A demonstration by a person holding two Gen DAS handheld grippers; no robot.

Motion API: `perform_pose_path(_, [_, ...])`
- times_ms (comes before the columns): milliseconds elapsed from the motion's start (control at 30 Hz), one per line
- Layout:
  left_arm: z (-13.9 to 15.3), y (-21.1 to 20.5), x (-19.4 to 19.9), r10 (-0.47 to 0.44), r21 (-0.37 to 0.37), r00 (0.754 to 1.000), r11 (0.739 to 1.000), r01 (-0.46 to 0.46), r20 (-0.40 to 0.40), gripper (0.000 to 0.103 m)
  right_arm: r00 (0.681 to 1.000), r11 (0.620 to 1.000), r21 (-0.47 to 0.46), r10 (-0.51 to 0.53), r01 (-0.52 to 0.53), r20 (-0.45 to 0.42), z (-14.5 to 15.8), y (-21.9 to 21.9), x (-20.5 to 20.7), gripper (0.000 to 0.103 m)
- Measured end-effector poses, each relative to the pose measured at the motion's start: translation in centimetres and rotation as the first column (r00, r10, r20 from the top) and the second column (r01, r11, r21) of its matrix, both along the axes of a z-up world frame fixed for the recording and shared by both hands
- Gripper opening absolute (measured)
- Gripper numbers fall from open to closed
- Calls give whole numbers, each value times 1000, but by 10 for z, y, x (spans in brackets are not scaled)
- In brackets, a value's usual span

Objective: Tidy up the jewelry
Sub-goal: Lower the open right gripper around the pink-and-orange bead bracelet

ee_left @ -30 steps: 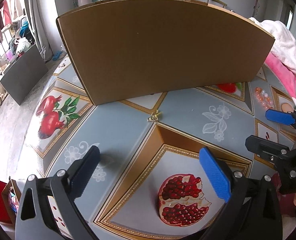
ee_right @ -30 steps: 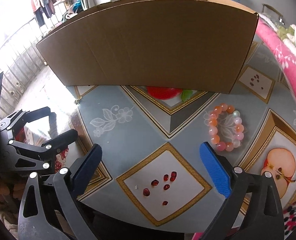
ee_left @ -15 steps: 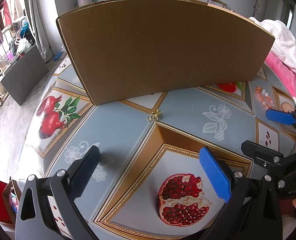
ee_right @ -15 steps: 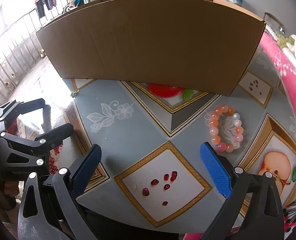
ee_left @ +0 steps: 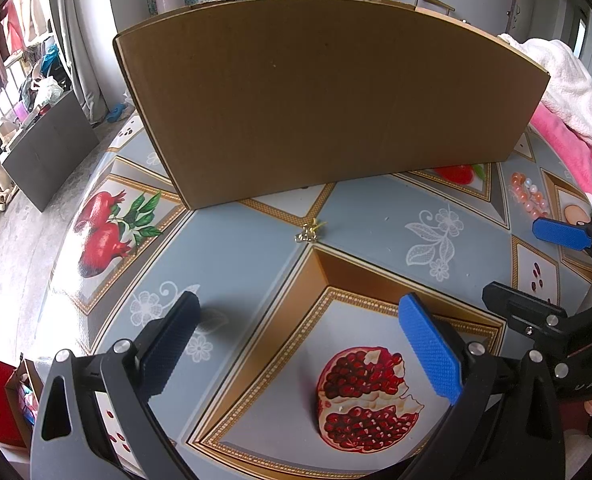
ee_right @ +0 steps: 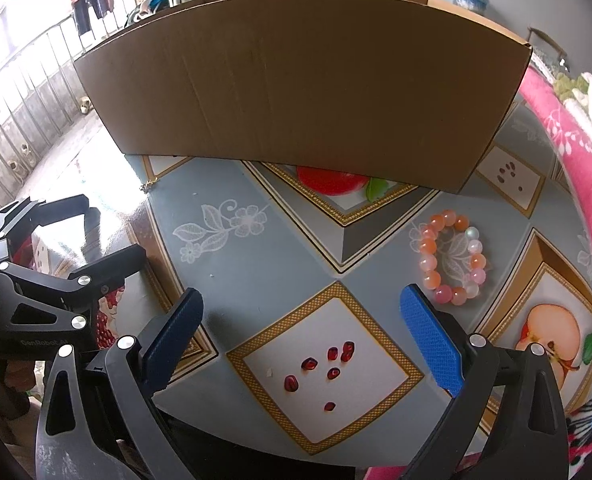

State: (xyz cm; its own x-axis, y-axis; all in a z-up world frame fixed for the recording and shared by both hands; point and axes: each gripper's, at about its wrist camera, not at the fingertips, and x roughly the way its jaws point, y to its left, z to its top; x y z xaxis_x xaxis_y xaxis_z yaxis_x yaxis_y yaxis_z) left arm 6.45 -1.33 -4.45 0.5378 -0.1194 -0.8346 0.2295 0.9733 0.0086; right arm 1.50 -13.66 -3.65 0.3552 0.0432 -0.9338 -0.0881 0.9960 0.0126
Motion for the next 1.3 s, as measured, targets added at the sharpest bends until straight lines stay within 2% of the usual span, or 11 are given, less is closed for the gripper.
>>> perform_pose_path(267, [-1,6,-3,-14,-21,1000,1000,14,21,97,1000,999,40,-12,12,3,10,-13,2,95])
perform_pose_path(433, [6,32,-6,3,-174,998,985,8,60,94,1000,998,53,-15,15,9,15,-20,2,95])
perform_pose_path(633, [20,50,-9,-1,-254,988,966,40,152,68,1000,997,80,-25,23,17,20,-26,2,95])
perform_pose_path(800, [23,42,-4,-60,-239,982,965,103,181,46,999,989,144,-39,35,21,24,-42,3,95])
perform_pose_path(900, [20,29,-5,-83,-233,982,965,122,171,34,998,979,198,-60,56,13,28,-54,4,95])
perform_pose_path(1000, [13,22,2,-92,-223,984,967,124,150,25,997,963,258,-80,75,10,33,-66,3,94])
perform_pose_path(1100, [9,22,4,-87,-220,987,969,116,138,21,995,963,261,-84,69,50,44,-74,-1,86])
perform_pose_path(1200, [4,21,7,-88,-206,988,972,112,124,19,988,963,260,-106,74,112,61,-87,-8,83])
perform_pose_path(1300, [4,21,8,-86,-207,988,972,111,129,19,980,961,255,-145,107,134,70,-102,-12,79])
